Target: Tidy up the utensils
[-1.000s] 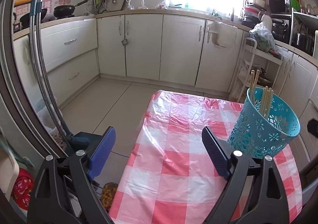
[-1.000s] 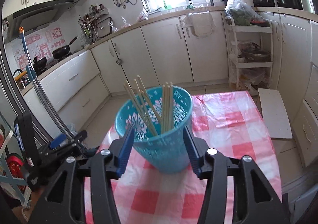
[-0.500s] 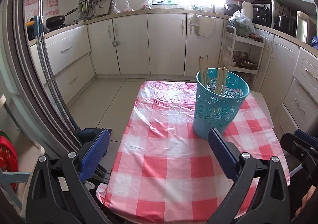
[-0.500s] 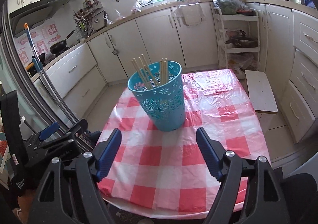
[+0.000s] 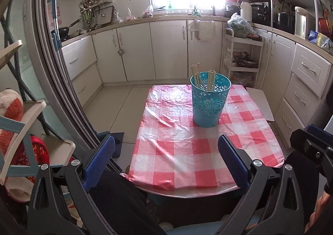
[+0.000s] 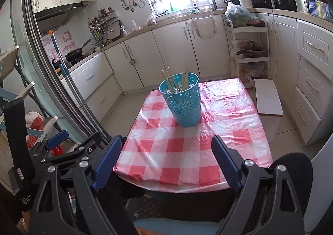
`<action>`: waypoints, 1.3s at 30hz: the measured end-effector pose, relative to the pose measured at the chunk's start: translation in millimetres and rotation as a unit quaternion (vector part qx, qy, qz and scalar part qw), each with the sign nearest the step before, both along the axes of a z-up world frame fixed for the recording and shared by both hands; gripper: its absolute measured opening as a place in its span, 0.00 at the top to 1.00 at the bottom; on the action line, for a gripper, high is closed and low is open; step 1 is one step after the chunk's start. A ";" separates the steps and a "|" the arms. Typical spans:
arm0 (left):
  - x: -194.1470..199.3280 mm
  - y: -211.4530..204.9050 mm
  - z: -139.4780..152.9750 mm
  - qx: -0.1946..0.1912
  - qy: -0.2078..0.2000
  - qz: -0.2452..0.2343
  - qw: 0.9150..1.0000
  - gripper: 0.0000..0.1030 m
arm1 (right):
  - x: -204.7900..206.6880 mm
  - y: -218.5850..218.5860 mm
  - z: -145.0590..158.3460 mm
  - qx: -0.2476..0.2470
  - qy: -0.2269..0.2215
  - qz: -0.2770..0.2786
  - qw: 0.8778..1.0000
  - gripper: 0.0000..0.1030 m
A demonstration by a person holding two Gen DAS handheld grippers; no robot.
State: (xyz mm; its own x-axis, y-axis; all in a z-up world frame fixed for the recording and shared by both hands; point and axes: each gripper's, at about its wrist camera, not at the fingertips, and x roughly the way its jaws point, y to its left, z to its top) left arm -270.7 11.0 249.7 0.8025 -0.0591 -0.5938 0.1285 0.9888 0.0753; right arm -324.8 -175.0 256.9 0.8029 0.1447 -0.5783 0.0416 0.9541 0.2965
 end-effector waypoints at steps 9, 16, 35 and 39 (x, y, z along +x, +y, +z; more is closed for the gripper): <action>-34.1 22.5 10.5 -0.027 0.015 0.010 0.999 0.07 | -33.7 18.9 0.2 -0.017 0.003 -0.003 1.000 0.18; -43.5 30.9 25.8 -0.035 -0.001 0.014 0.999 0.07 | -48.3 29.9 15.0 -0.041 -0.034 -0.006 0.999 0.14; -54.4 41.8 36.7 -0.041 -0.011 0.026 0.999 0.07 | -59.6 44.4 27.8 -0.072 -0.067 0.006 0.995 0.11; -55.8 42.0 37.9 -0.042 -0.014 0.026 0.999 0.07 | -58.7 46.9 27.9 -0.075 -0.065 0.008 0.995 0.11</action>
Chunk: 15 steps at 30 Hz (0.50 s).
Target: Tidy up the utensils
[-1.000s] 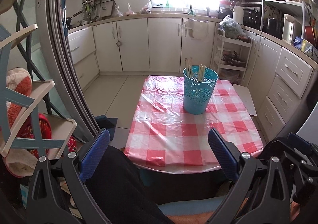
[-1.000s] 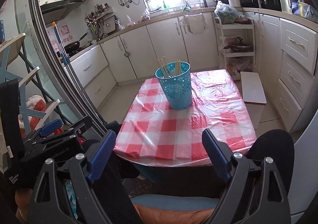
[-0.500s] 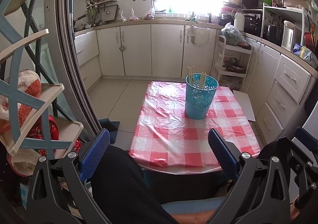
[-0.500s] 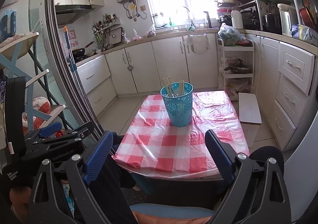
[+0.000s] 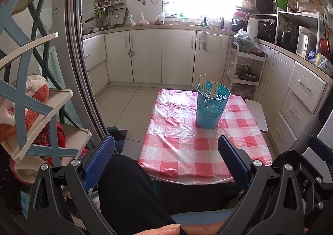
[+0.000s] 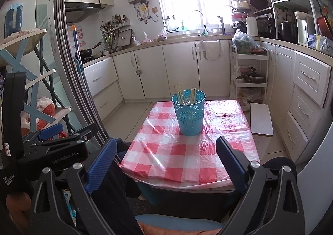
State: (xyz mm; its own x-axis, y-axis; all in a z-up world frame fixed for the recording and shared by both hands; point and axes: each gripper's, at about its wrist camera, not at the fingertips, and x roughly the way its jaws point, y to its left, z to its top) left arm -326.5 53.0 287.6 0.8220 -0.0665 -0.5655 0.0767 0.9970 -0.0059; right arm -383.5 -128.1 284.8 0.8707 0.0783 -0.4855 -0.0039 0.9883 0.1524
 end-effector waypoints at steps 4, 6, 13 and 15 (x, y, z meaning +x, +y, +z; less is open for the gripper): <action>-0.9 -1.2 0.2 0.002 -0.002 0.000 1.000 0.07 | 0.9 2.8 -0.6 -0.004 0.001 0.001 1.000 0.10; -1.2 -2.2 0.5 0.004 -0.003 -0.001 1.000 0.07 | 1.1 3.5 -0.8 -0.004 0.001 0.002 1.000 0.10; -2.4 -6.2 0.2 0.016 -0.007 -0.003 1.000 0.07 | 3.1 5.5 -2.9 -0.006 0.003 0.005 1.000 0.10; -2.8 -7.8 -0.5 0.019 -0.007 -0.004 1.000 0.07 | 3.3 5.6 -3.6 -0.006 0.003 0.005 1.000 0.10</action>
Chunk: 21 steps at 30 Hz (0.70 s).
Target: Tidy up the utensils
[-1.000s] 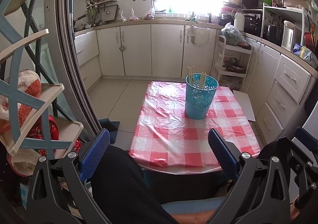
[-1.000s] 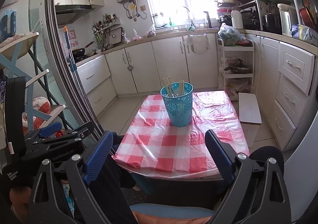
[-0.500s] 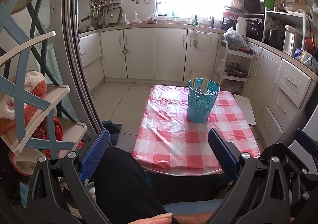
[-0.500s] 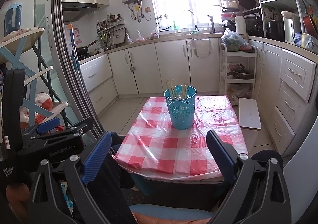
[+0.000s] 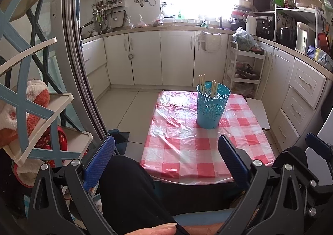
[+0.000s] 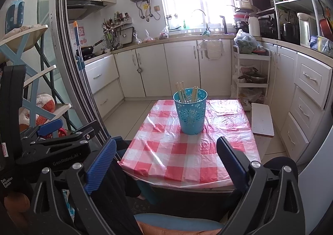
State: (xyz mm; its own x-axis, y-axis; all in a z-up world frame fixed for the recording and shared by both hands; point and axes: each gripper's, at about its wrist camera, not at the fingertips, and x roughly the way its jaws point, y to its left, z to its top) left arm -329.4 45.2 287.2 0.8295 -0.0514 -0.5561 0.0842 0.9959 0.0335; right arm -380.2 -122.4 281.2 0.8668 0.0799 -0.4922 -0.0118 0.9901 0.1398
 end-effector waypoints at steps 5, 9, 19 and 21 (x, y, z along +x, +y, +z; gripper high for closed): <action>-0.7 -4.0 -2.0 0.007 0.000 -0.002 1.000 0.07 | 0.3 -0.4 -3.1 0.002 0.003 0.000 1.000 0.09; 1.9 -6.8 -5.6 0.006 0.009 -0.007 1.000 0.07 | 1.6 -3.3 -6.7 0.006 0.007 -0.001 1.000 0.09; 20.3 -20.4 -22.6 0.021 0.016 -0.011 1.000 0.07 | 27.8 -22.4 -30.5 0.027 0.048 -0.017 0.998 0.09; 27.9 -23.6 -25.9 0.024 0.024 -0.013 0.999 0.07 | 34.6 -25.1 -34.4 0.029 0.055 -0.019 0.998 0.09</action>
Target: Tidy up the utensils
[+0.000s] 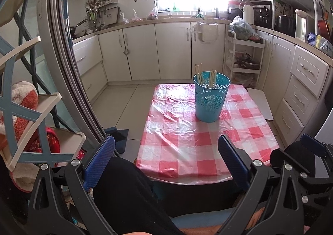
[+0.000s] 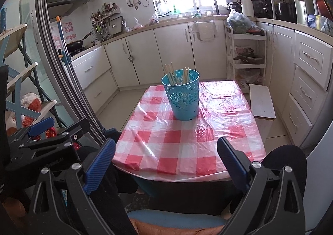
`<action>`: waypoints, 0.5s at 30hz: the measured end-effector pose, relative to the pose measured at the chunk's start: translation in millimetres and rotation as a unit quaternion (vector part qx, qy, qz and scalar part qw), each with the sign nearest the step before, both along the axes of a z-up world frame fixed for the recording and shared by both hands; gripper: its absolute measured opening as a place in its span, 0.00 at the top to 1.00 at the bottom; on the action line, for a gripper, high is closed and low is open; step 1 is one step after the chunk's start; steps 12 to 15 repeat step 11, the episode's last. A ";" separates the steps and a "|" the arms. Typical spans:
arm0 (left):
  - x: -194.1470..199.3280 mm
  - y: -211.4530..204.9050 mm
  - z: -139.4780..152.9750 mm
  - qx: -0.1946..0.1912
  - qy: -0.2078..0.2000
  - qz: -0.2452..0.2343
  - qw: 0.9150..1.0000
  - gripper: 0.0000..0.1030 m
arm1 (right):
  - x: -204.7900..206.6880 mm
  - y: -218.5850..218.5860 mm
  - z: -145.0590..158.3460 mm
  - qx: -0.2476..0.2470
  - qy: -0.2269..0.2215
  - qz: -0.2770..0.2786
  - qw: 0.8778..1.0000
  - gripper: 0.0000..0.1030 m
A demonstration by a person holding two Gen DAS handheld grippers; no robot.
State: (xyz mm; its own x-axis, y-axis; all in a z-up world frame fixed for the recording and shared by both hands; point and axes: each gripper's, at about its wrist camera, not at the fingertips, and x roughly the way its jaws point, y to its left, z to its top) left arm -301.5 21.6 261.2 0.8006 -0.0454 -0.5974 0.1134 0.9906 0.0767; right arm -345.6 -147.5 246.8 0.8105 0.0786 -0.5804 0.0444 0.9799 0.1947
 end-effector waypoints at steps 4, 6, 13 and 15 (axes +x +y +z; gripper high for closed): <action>20.5 -2.2 -10.1 -0.008 0.035 -0.005 0.999 0.07 | 11.9 -4.8 -4.8 -0.003 0.004 -0.007 1.000 0.09; 28.4 -4.8 -15.1 -0.003 0.042 -0.004 0.999 0.07 | 19.1 -8.2 -9.5 -0.005 0.010 -0.011 1.000 0.08; 46.9 -9.8 -25.7 -0.001 0.063 -0.009 0.998 0.07 | 41.9 -19.9 -22.8 -0.010 0.032 -0.026 0.999 0.08; 46.9 -9.8 -25.7 -0.001 0.063 -0.009 0.998 0.07 | 41.9 -19.9 -22.8 -0.010 0.032 -0.026 0.999 0.08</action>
